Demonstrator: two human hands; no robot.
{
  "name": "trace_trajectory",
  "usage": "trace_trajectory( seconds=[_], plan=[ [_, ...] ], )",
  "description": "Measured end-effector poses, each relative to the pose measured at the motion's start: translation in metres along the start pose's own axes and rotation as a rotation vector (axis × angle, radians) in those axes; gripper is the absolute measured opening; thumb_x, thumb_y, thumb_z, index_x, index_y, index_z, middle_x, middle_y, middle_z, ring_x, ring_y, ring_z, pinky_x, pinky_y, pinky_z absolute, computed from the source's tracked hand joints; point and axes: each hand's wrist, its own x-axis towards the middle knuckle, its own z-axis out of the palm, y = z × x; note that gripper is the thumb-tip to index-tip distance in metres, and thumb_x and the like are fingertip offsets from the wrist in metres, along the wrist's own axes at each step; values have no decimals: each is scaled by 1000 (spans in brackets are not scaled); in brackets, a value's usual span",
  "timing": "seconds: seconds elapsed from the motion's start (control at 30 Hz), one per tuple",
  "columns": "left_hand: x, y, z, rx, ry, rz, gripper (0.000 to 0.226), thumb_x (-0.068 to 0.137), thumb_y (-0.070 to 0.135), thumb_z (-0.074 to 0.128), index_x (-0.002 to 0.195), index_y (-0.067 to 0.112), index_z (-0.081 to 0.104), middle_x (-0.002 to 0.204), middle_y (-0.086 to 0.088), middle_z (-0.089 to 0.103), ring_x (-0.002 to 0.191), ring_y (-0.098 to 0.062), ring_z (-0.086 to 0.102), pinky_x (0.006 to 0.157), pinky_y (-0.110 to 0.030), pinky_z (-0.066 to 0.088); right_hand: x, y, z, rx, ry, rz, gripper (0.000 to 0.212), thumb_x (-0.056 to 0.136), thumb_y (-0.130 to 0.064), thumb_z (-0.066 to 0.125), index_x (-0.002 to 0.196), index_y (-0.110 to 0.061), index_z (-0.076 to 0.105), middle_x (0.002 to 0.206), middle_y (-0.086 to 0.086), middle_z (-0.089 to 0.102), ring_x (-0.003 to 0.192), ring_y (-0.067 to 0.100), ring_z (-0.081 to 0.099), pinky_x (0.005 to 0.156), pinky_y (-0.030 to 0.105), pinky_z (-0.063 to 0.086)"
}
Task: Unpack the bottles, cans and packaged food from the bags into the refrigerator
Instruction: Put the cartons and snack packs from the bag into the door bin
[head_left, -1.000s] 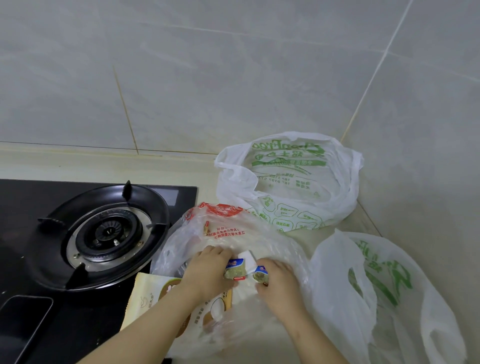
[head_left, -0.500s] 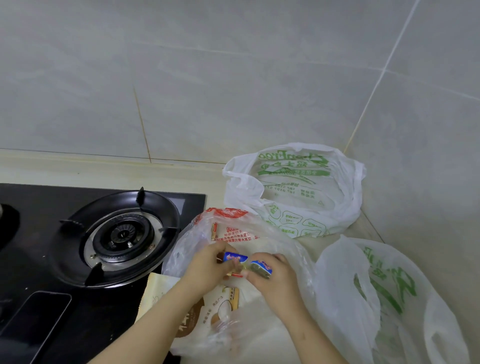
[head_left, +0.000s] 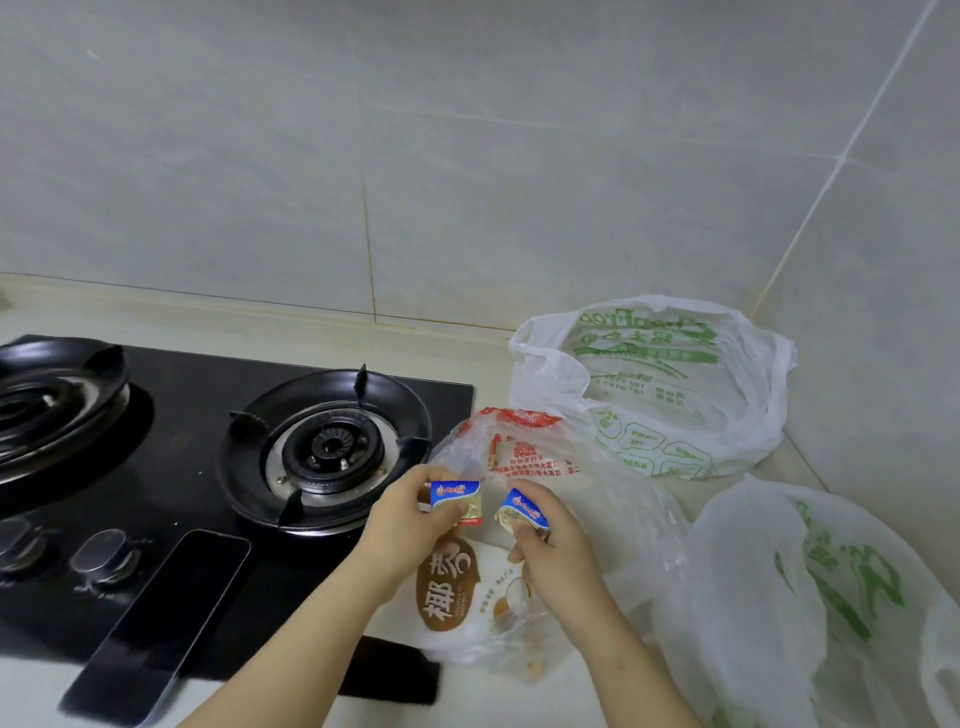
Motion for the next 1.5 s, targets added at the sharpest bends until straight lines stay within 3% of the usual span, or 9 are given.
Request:
trace_trajectory(
  seconds=[0.1, 0.27, 0.43, 0.6, 0.73, 0.9, 1.03, 1.3, 1.5],
  plan=[
    [-4, -1, -13, -13, -2, 0, 18, 88, 11, 62, 95, 26, 57, 98, -4, 66, 83, -17, 67, 61, -22, 52, -5, -5, 12, -2, 14, 31, 36, 94, -2, 45, 112, -34, 48, 107, -5, 57, 62, 7, 58, 53, 19, 46],
    [-11, -1, -34, -49, 39, 9, 18, 92, 9, 56, 99, 26, 56, 96, -4, 66, 79, -13, 65, 60, -21, 50, -7, -15, 30, 16, 8, 12, 28, 90, 1, 49, 93, -27, 49, 82, 3, 63, 50, 7, 55, 48, 21, 45],
    [-23, -6, -45, -61, 156, 8, 16, 91, 12, 58, 101, 24, 54, 94, -1, 67, 82, -11, 65, 63, -21, 53, -3, -22, 44, -19, -65, -5, 22, 94, -10, 50, 99, -29, 59, 70, 0, 66, 57, 8, 62, 62, 28, 55],
    [-40, -7, -50, -87, 325, -23, 12, 91, 14, 58, 95, 23, 52, 92, 0, 66, 76, -7, 64, 57, -15, 50, 5, -33, 53, 45, -249, -20, 25, 97, -11, 46, 93, -34, 53, 90, 2, 65, 64, 10, 63, 59, 22, 54],
    [-60, -9, -42, -106, 468, -62, 9, 91, 17, 58, 94, 23, 53, 87, 1, 67, 72, -7, 64, 60, -16, 53, 10, -34, 54, 86, -381, -25, 18, 96, -8, 48, 93, -26, 47, 91, 6, 66, 57, 8, 64, 54, 19, 52],
    [-94, -14, -28, -213, 713, -134, 7, 91, 17, 59, 94, 23, 54, 86, -2, 68, 71, -8, 63, 60, -18, 52, 5, -30, 60, 107, -588, -30, 18, 93, -3, 50, 93, -21, 50, 90, 10, 67, 55, 13, 62, 57, 26, 55],
    [-136, -22, -26, -260, 894, -172, 11, 91, 13, 58, 93, 23, 55, 85, -2, 68, 67, -7, 63, 60, -20, 51, -16, -33, 79, 139, -743, -48, 20, 93, 1, 47, 94, -18, 52, 86, 12, 65, 51, 13, 61, 53, 23, 54],
    [-278, -37, -36, -312, 1299, -247, 10, 92, 14, 56, 93, 24, 52, 87, -3, 66, 69, -9, 63, 58, -19, 51, -131, -38, 134, 43, -1175, -53, 16, 94, -7, 52, 94, -23, 52, 94, 13, 66, 58, 14, 63, 57, 26, 56],
    [-407, -47, -26, -357, 1612, -270, 13, 92, 13, 57, 97, 24, 54, 91, -7, 66, 70, -11, 62, 59, -20, 50, -254, -43, 166, 6, -1476, -123, 11, 95, -7, 51, 101, -16, 53, 92, 11, 65, 55, 13, 63, 53, 23, 55]
  ],
)
